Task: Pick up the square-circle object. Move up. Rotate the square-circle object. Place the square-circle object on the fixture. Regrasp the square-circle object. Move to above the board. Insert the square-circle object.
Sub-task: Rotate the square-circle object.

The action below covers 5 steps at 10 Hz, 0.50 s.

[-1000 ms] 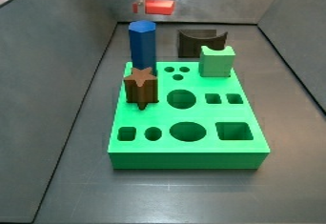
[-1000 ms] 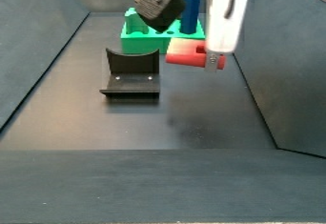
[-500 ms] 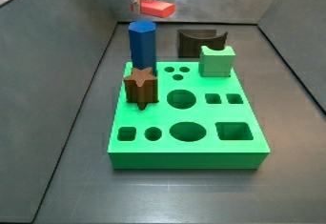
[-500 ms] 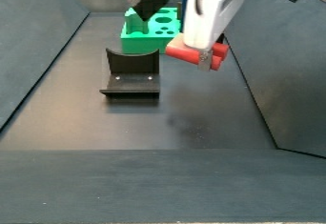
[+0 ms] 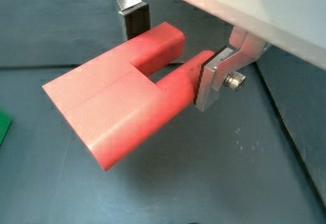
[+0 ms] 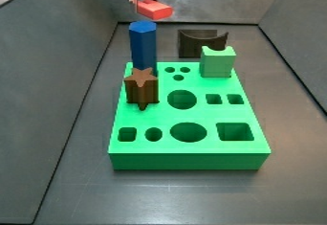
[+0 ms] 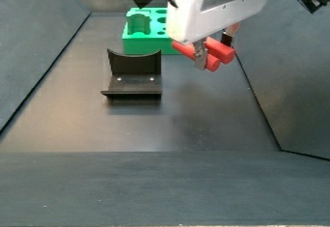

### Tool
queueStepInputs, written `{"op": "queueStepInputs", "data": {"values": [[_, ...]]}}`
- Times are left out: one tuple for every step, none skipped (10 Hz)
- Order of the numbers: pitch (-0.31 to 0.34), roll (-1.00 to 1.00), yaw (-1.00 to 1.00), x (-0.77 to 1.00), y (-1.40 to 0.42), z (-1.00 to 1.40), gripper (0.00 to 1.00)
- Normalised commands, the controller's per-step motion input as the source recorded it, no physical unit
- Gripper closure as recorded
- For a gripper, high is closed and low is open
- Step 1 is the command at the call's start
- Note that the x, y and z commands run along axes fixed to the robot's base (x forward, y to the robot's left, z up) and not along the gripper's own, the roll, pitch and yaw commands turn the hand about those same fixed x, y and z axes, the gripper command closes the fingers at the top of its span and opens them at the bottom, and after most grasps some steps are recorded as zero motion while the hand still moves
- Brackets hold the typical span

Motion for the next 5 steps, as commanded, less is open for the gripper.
{"op": "queueStepInputs", "data": {"values": [[-0.012, -0.01, -1.00, 0.02, 0.02, -0.02, 1.00], [-0.014, -0.01, -1.00, 0.02, 0.02, -0.02, 1.00], [-0.016, -0.01, -1.00, 0.02, 0.02, -0.02, 1.00], [-0.018, -0.01, -1.00, 0.02, 0.02, -0.02, 1.00], [-0.020, -0.02, -1.00, 0.02, 0.02, -0.02, 1.00]]}}
